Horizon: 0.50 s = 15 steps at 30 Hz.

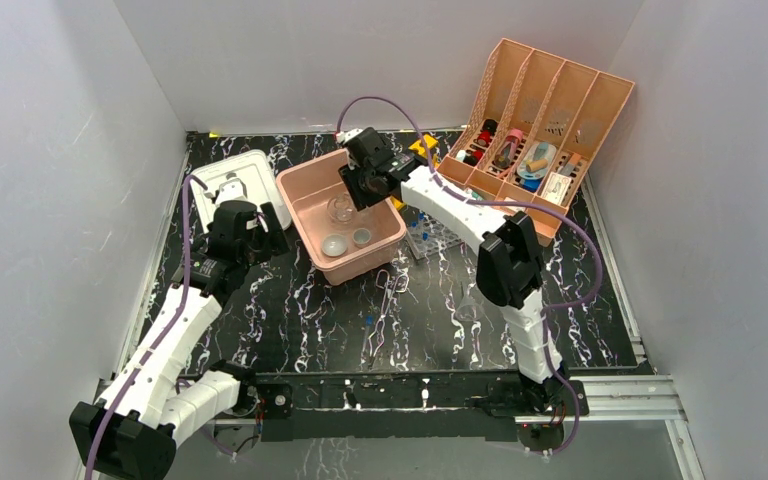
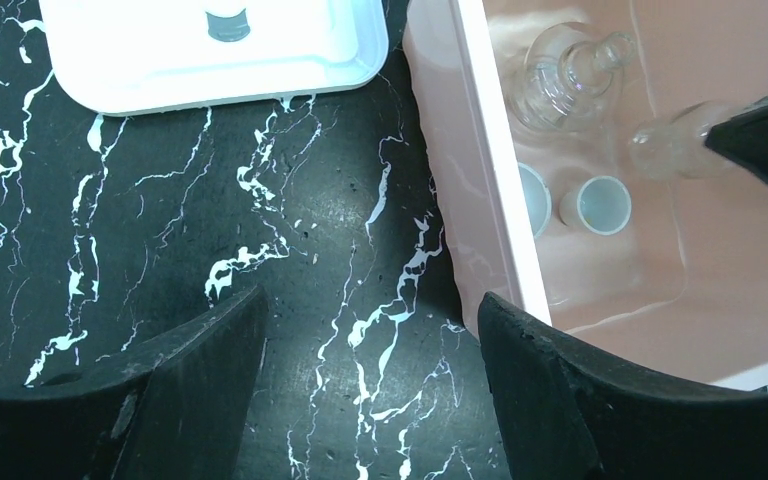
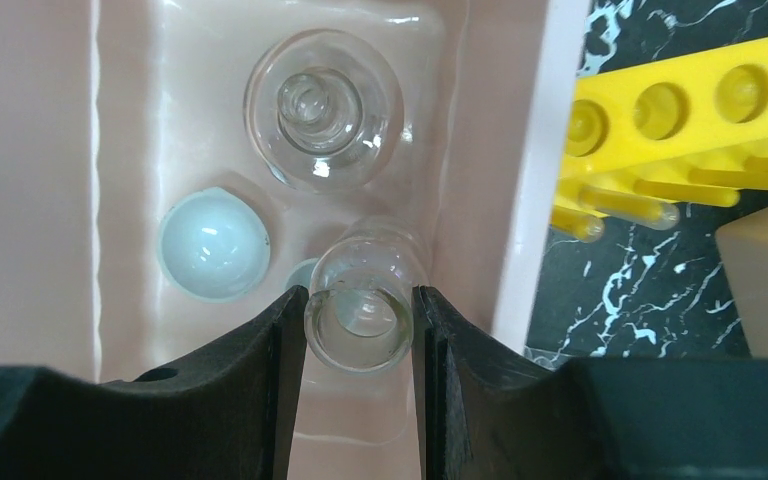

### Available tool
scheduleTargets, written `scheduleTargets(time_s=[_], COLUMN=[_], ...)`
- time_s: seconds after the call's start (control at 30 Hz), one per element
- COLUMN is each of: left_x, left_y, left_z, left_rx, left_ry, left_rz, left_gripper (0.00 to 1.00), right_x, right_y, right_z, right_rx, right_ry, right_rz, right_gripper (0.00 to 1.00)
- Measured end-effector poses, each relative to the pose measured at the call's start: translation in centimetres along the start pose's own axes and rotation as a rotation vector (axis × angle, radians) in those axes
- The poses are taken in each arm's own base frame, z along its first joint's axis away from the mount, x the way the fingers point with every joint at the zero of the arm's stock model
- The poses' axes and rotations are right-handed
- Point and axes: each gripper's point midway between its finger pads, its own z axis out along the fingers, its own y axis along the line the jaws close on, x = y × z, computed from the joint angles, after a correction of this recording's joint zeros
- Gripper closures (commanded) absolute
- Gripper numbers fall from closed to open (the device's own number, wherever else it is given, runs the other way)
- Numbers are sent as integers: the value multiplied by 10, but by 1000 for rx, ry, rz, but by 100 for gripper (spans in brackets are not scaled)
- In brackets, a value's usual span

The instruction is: Organize the chemistry lab equipment

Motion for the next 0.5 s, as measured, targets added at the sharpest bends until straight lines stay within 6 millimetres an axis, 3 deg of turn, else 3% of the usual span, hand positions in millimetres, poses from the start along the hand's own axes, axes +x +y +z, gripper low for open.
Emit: scheduleTargets(time_s=[0.17,0.5], left_x=[1,9], left_y=[1,4], left_z=[1,3], left_rx=[-2,-7], left_ry=[1,12], left_rz=[10,19], left_gripper=[26,26], right_x=[18,22], right_y=[2,4], right_z=[16,24], right_rx=[-7,-19], right_ry=[52,54], right_rz=[-3,-4], right_gripper=[65,64])
